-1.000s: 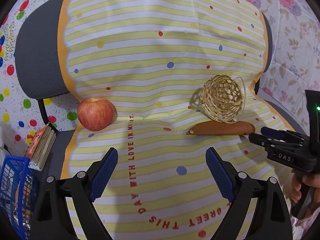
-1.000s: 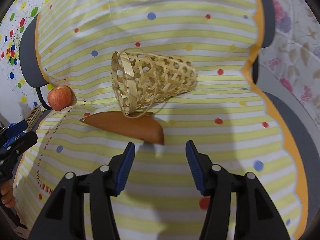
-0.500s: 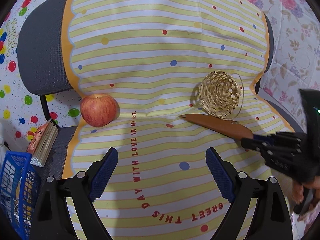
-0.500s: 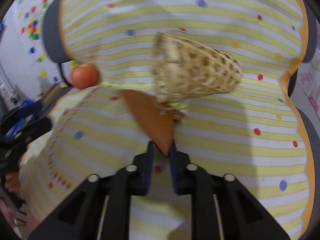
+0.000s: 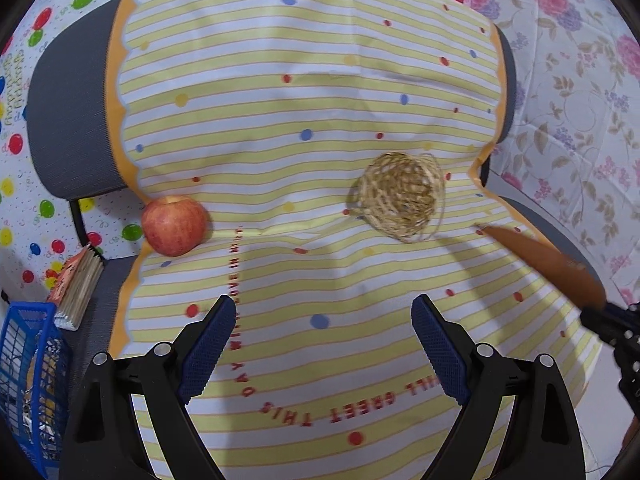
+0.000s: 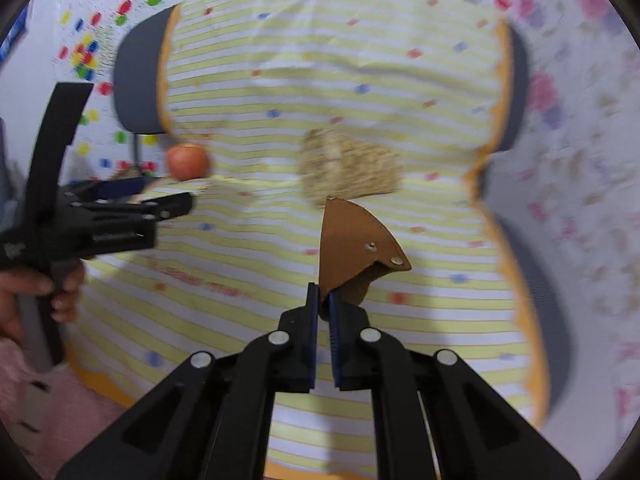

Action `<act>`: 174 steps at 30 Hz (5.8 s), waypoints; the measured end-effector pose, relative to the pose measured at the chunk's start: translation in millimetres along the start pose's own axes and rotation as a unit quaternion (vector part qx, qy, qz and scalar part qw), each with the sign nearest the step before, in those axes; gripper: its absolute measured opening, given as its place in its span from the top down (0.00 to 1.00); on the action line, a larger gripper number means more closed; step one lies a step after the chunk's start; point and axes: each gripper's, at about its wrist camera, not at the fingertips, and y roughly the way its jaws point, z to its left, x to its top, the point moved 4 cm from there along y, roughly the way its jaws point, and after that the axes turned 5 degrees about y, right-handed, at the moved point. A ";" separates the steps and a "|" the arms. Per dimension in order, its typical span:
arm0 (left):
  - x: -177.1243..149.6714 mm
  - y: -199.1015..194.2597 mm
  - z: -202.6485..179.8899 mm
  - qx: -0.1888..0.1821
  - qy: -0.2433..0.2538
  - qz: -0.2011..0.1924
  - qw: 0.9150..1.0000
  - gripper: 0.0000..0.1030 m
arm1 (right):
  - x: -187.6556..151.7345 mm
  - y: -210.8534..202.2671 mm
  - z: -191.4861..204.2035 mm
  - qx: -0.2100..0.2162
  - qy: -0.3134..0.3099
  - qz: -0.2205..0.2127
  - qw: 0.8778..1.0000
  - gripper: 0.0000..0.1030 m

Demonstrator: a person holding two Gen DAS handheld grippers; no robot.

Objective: Collect trash
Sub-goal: 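Grasp the wicker basket rim with the left gripper while the right gripper holds the stick, then carry the wicker basket and brown stick with both grippers over the bin, then open both grippers to drop the basket and stick into the bin, then bring both grippers back above the chair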

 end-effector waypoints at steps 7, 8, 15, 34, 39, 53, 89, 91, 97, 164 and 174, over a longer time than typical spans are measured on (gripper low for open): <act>15.7 19.1 -35.9 -0.021 0.027 -0.002 0.999 0.14 | -7.6 -1.5 -34.0 -0.046 0.034 -0.009 0.998 0.95; 20.1 24.0 -41.4 -0.028 0.029 -0.003 0.999 0.15 | -8.4 0.5 -38.0 -0.050 0.040 -0.011 0.998 0.95; 40.8 60.4 -70.5 -0.065 0.034 0.004 0.997 0.29 | -7.4 10.7 -55.3 -0.053 0.067 -0.018 0.996 0.95; 75.5 132.3 -103.6 -0.076 0.043 0.036 0.996 0.68 | -5.6 23.3 -80.4 -0.039 0.106 -0.013 0.994 0.95; 65.0 102.9 -101.3 -0.094 0.037 0.015 0.995 0.95 | -7.2 12.9 -74.0 -0.033 0.110 -0.018 0.993 0.95; -4.4 -44.4 -81.9 -0.093 0.072 -0.041 0.992 0.95 | -33.4 -32.0 -39.9 -0.001 0.118 -0.008 0.993 0.95; -113.7 -178.1 -227.2 -0.263 0.203 -0.090 0.939 0.95 | -153.2 -206.1 -56.5 -0.147 0.147 -0.002 0.978 0.95; -116.4 -178.9 -235.4 -0.272 0.207 -0.087 0.936 0.95 | -161.4 -212.4 -60.1 -0.154 0.155 0.003 0.976 0.95; -128.3 -175.4 -262.1 -0.298 0.227 -0.065 0.925 0.95 | -186.7 -222.0 -68.1 -0.166 0.177 0.022 0.970 0.95; -74.2 -205.7 -39.6 -0.001 0.014 0.001 1.000 0.06 | -53.2 -198.9 -4.4 -0.034 0.133 -0.034 0.990 0.06; -81.3 -210.6 2.3 0.058 -0.011 0.022 0.998 0.06 | -28.2 -182.3 22.7 -0.029 0.111 -0.046 0.992 0.06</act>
